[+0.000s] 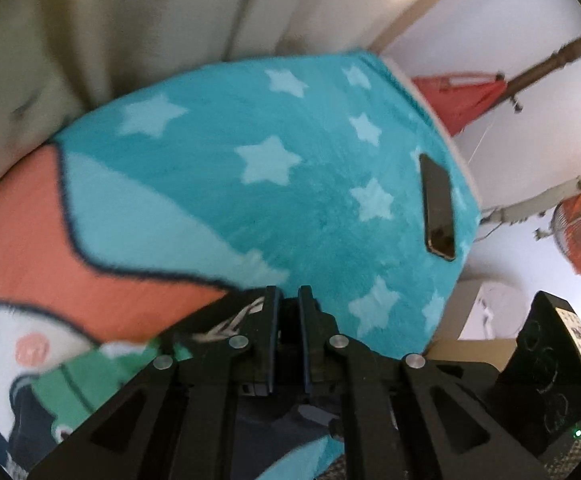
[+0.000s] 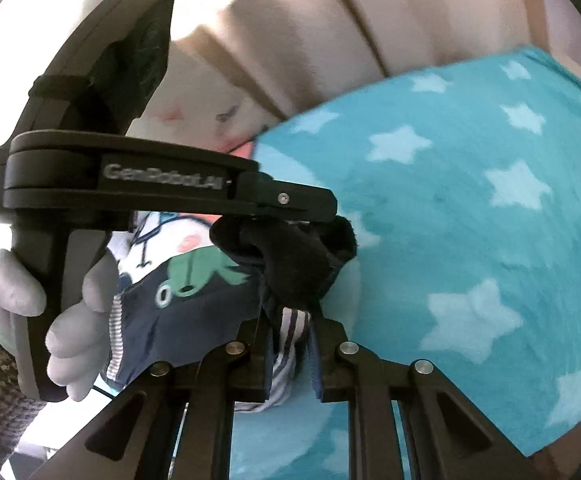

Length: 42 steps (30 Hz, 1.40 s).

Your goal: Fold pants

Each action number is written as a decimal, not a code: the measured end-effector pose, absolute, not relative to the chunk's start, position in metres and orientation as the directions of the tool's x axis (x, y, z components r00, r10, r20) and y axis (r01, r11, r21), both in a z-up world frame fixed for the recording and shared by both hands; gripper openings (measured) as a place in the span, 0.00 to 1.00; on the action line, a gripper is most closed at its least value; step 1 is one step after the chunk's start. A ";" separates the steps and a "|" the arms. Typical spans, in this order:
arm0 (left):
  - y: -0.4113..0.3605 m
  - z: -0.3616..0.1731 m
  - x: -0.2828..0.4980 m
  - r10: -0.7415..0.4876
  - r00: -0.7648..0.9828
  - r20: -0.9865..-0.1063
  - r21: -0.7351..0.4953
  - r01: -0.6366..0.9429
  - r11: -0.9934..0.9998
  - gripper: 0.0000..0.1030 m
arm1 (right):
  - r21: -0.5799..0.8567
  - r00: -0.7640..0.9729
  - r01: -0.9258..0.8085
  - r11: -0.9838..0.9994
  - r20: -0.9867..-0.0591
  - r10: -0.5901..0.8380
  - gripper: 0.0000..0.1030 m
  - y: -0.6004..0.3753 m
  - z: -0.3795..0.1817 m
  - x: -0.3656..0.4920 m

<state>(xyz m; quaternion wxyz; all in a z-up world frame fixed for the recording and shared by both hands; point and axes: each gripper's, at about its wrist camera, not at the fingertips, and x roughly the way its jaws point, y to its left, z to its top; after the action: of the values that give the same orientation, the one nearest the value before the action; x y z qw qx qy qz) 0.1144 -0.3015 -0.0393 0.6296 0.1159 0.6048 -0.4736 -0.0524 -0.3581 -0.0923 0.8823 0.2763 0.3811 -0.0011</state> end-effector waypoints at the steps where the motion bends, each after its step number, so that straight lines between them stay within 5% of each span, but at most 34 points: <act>1: -0.291 -0.038 0.116 -0.470 -0.174 -0.865 -0.435 0.727 0.531 0.09 | 0.469 0.707 0.199 0.860 -0.677 0.205 0.15 -0.351 -0.089 -0.051; 14: -0.132 -0.083 0.147 -0.572 -0.111 -0.813 -0.554 0.450 0.700 0.09 | 0.319 0.594 0.012 0.948 -0.765 0.250 0.18 -0.232 -0.097 -0.001; 18: -0.079 -0.085 0.154 -0.620 -0.058 -0.783 -0.601 0.330 0.728 0.26 | 0.307 0.559 -0.051 0.950 -0.780 0.282 0.31 -0.201 -0.096 0.008; 22: -0.032 -0.068 0.149 -0.654 0.029 -0.756 -0.623 0.277 0.732 0.35 | 0.403 0.554 -0.085 0.911 -0.741 0.380 0.32 -0.204 -0.070 -0.010; 28: 0.010 -0.057 0.136 -0.686 0.101 -0.721 -0.652 0.237 0.720 0.41 | 0.354 0.614 0.105 0.929 -0.758 0.219 0.32 -0.249 -0.051 -0.024; 30: 0.012 -0.057 0.134 -0.686 0.102 -0.721 -0.651 0.239 0.720 0.41 | 0.354 0.612 0.162 0.921 -0.768 0.188 0.23 -0.256 -0.056 -0.014; 31: 0.011 -0.058 0.133 -0.684 0.100 -0.723 -0.649 0.245 0.721 0.41 | 0.367 0.607 0.185 0.912 -0.772 0.188 0.17 -0.260 -0.059 -0.009; 42: 0.020 -0.054 0.121 -0.639 0.109 -0.761 -0.591 0.289 0.753 0.42 | 0.419 0.471 0.065 0.906 -0.813 0.342 0.19 -0.188 -0.113 0.074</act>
<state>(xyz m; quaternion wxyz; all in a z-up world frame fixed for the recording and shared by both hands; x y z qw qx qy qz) 0.1214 0.0200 -0.0542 0.7296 -0.1491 0.5867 -0.3182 0.0743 -0.1876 -0.1128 0.8339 0.2006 0.5074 0.0831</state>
